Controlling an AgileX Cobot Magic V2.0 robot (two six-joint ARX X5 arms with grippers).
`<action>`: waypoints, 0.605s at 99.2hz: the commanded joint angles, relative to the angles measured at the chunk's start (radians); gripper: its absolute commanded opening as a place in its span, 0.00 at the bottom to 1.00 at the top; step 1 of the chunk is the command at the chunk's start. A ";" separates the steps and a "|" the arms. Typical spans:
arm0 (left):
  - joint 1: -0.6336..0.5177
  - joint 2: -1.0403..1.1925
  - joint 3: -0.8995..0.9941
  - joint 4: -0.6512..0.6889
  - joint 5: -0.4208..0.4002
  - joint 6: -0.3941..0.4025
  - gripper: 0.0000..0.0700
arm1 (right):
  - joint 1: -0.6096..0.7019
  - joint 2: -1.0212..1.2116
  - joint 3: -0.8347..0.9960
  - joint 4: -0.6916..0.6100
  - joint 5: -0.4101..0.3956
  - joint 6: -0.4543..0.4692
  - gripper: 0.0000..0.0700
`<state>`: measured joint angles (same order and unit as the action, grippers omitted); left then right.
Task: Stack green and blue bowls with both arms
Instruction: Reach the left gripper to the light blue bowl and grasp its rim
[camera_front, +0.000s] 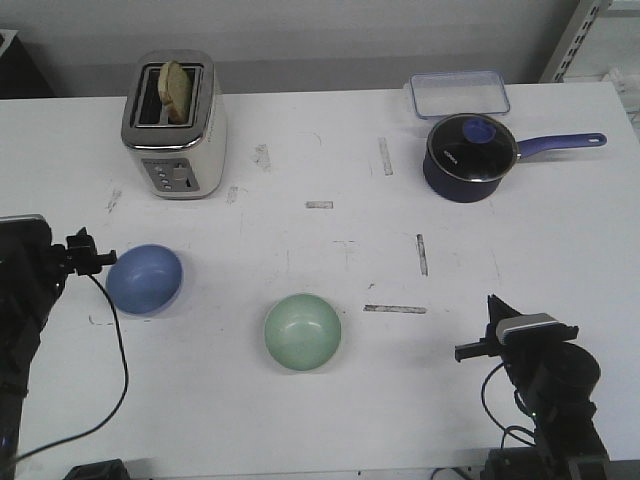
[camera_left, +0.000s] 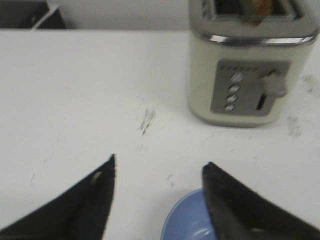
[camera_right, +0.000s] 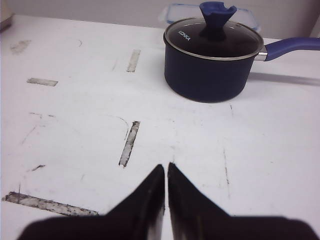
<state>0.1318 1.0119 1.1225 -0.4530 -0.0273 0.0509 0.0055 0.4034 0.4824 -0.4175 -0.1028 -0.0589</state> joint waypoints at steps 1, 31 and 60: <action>0.020 0.050 0.010 -0.019 0.002 -0.049 0.84 | 0.001 0.004 0.005 0.005 -0.001 0.002 0.00; 0.065 0.303 0.010 -0.148 0.076 -0.074 0.87 | 0.002 0.004 0.005 0.005 -0.001 0.002 0.00; 0.062 0.481 0.010 -0.175 0.144 -0.074 0.83 | 0.002 0.004 0.005 0.005 -0.001 0.002 0.00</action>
<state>0.1936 1.4635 1.1225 -0.6319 0.1112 -0.0174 0.0059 0.4034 0.4824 -0.4175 -0.1032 -0.0589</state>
